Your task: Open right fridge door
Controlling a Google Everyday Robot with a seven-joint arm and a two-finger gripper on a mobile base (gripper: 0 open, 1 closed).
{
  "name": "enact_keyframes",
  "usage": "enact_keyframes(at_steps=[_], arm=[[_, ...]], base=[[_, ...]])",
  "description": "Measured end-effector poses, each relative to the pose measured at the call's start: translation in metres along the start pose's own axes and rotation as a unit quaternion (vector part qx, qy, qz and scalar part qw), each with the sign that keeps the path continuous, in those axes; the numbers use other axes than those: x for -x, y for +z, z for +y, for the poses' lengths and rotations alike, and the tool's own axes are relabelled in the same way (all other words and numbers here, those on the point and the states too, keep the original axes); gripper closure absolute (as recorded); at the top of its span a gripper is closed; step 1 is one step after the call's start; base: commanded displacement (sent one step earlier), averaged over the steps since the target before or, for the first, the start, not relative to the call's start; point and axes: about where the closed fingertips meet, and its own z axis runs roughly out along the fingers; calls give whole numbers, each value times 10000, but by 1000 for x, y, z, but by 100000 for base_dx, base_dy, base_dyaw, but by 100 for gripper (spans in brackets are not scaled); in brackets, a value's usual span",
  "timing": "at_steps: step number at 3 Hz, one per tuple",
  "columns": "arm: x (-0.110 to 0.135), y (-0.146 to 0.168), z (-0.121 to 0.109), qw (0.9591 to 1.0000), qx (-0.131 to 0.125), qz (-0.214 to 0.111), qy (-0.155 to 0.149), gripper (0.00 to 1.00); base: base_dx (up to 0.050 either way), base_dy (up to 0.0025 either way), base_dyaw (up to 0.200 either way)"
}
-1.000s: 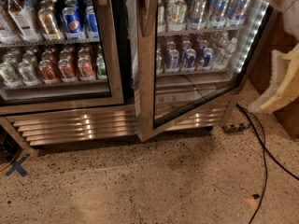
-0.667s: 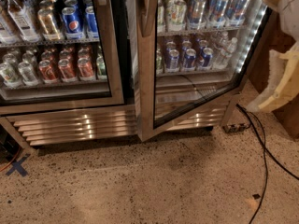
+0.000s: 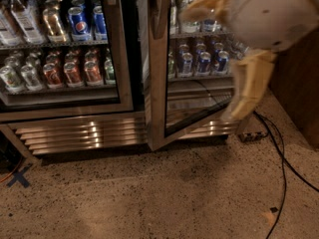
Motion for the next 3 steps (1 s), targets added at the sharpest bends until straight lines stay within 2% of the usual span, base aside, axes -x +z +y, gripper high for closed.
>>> enact_keyframes(at_steps=[1,2,3], arm=[[29,61,0,9916,1129,-586,-233,0],[46,110,-8,9848,1690,-385,-100,0],[62,157,-18,9848,1650,544,57,0]], base=[[0,0,0],[0,0,0],[0,0,0]])
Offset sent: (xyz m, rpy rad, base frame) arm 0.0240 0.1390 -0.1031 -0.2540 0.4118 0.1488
